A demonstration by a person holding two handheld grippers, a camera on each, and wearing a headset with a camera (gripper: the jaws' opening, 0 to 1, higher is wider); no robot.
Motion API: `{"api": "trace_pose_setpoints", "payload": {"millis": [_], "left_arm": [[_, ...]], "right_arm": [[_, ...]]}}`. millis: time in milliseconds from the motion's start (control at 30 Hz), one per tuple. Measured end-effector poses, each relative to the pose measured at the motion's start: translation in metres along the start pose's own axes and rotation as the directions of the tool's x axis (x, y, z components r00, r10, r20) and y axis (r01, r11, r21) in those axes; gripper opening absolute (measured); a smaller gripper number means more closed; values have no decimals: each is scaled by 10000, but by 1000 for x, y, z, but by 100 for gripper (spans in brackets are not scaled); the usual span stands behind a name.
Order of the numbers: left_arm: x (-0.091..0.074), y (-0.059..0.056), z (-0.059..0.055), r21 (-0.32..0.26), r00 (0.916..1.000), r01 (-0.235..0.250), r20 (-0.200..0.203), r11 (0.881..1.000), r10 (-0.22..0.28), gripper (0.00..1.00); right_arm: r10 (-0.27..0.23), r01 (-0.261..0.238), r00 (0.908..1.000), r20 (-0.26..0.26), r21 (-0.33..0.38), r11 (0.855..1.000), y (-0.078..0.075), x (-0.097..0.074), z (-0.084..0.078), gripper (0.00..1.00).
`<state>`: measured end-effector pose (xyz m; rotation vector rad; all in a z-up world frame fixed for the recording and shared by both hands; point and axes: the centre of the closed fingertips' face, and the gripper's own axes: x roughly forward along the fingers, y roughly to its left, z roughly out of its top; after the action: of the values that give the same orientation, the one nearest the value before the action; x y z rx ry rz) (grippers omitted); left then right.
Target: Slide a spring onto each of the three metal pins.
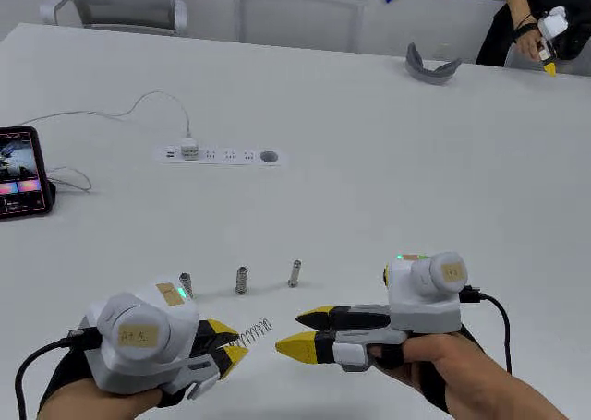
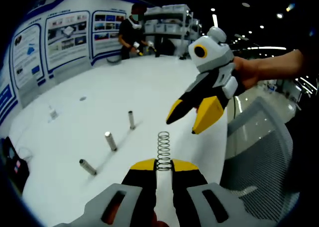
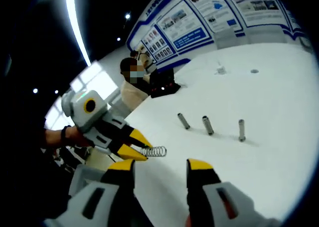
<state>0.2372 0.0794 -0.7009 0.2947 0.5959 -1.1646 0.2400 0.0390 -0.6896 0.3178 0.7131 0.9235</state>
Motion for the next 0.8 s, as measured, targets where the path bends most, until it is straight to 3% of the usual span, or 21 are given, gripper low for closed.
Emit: {"api": "trace_pose_setpoints", "payload": {"millis": [467, 800], "left_arm": [[-9, -14, 9, 363, 9993, 326, 183, 9988, -333, 10], [-6, -19, 16, 673, 9980, 586, 180, 9960, -600, 10]], "right_arm": [[1385, -1376, 9903, -122, 559, 9889, 27, 17, 6, 27], [1431, -1419, 9895, -187, 545, 9884, 25, 6, 7, 19]]}}
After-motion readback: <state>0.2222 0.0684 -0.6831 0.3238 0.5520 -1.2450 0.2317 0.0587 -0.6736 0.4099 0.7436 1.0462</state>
